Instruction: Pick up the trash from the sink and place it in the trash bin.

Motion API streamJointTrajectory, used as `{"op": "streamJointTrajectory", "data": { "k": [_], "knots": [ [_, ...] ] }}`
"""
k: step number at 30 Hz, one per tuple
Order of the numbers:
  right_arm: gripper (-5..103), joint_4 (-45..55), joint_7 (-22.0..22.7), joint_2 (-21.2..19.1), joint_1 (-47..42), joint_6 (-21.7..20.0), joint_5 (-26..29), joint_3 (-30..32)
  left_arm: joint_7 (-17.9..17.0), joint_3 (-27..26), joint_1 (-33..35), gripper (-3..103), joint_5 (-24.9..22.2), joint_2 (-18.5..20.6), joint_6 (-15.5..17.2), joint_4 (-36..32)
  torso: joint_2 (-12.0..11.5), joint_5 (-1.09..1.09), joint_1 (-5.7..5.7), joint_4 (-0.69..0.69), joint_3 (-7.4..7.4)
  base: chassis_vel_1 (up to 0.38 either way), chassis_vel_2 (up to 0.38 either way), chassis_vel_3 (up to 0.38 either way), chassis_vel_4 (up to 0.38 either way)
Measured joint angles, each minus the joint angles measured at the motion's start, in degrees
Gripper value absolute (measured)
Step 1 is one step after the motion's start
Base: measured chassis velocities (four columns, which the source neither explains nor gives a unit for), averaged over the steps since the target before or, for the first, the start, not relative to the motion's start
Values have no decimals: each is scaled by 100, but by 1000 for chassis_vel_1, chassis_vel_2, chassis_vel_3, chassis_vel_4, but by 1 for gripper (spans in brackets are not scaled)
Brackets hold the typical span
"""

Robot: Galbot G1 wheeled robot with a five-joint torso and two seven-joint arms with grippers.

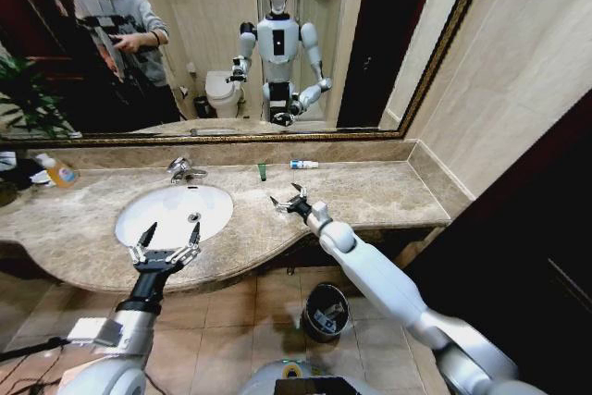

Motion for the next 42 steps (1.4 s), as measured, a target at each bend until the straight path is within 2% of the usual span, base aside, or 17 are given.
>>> {"op": "streamJointTrajectory", "data": {
  "k": [5, 13, 18, 21, 24, 42],
  "knots": [
    [100, -290, 3, 213, 153, -5, 32, -98, 0, 0, 0, 100, 0, 0, 0, 0, 0, 0, 0, -1, 0, 0, 0, 0, 0],
    [100, -1367, -92, 1004, 787, 215, -207, -88, 0, 0, 0, 100, 0, 0, 0, 0, 0, 0, 0, 0, 0, 0, 0, 0, 0],
    [100, -1766, -93, 1166, 982, 260, -350, 139, 0, 0, 0, 100, 0, 0, 0, 0, 0, 0, 0, 2, 0, 0, 0, 0, 0],
    [100, -2010, -74, 1208, 1042, 260, -516, 410, 0, 0, 0, 100, 0, 0, 0, 0, 0, 1, 0, -4, 0, 0, 0, 0, 0],
    [100, -2249, -78, 1325, 1148, 318, -585, 483, 0, 0, 0, 100, 0, 0, 0, 0, 0, 3, 0, -2, 0, 0, 0, 0, 0],
    [100, -3140, -191, 2040, 1588, 489, -645, 540, 0, 0, 0, 100, 0, 0, 0, 0, 1, 2, 0, 2, 0, 0, 0, 0, 0]
  ]
}}
